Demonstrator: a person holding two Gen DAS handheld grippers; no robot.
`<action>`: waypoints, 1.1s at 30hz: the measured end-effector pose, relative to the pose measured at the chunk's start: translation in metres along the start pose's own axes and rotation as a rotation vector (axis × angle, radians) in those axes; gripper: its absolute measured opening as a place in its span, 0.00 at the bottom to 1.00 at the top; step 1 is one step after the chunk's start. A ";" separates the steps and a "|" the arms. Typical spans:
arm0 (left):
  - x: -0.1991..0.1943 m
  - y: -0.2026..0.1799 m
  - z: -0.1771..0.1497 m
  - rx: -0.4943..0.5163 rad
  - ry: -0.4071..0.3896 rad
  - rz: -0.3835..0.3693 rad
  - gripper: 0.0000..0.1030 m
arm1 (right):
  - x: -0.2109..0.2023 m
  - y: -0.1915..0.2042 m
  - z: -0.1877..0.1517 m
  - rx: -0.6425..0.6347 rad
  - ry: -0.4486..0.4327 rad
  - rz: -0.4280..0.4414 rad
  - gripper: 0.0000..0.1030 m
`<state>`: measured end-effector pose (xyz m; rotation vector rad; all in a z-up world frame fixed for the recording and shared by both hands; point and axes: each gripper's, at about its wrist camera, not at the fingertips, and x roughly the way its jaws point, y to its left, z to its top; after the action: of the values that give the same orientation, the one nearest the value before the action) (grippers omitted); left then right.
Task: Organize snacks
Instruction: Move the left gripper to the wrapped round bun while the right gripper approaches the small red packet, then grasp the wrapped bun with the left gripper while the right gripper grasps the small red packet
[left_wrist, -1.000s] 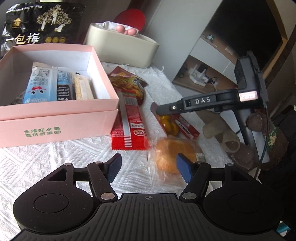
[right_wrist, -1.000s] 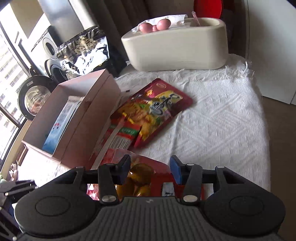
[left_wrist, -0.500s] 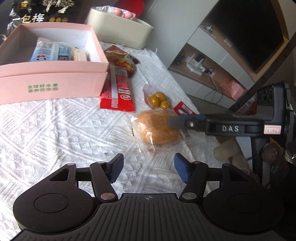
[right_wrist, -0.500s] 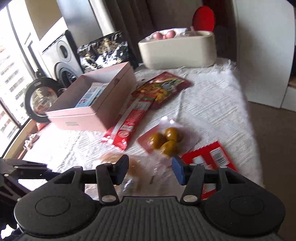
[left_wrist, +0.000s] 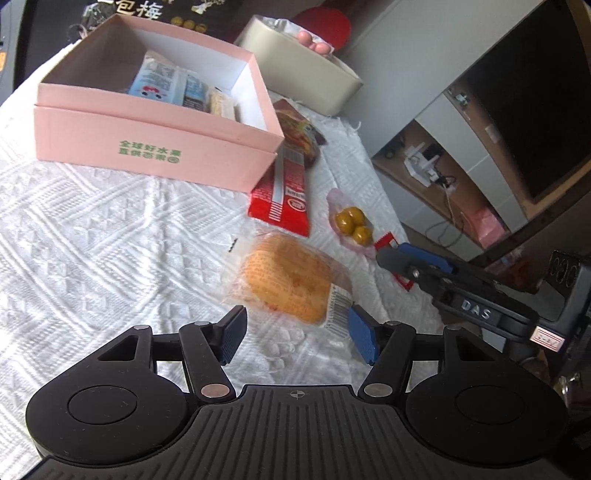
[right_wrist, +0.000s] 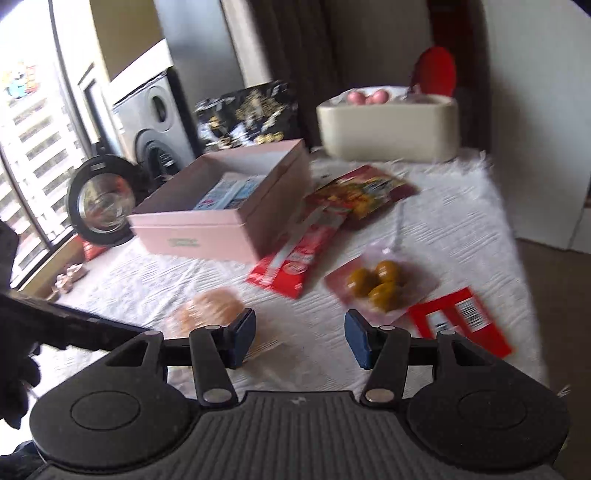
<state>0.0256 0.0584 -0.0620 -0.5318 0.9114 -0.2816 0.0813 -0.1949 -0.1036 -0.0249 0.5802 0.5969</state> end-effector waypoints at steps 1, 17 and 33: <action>0.005 -0.002 0.002 -0.001 0.001 0.000 0.64 | 0.007 -0.002 0.001 -0.015 -0.018 -0.051 0.52; 0.012 -0.046 0.000 0.441 -0.076 0.265 0.64 | -0.012 0.012 -0.012 -0.149 -0.058 -0.090 0.70; 0.022 -0.039 -0.004 0.410 -0.042 0.199 0.65 | 0.035 -0.026 0.002 0.092 0.024 -0.109 0.73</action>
<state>0.0353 0.0149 -0.0575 -0.0671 0.8301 -0.2665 0.1201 -0.1981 -0.1238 0.0224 0.6249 0.4639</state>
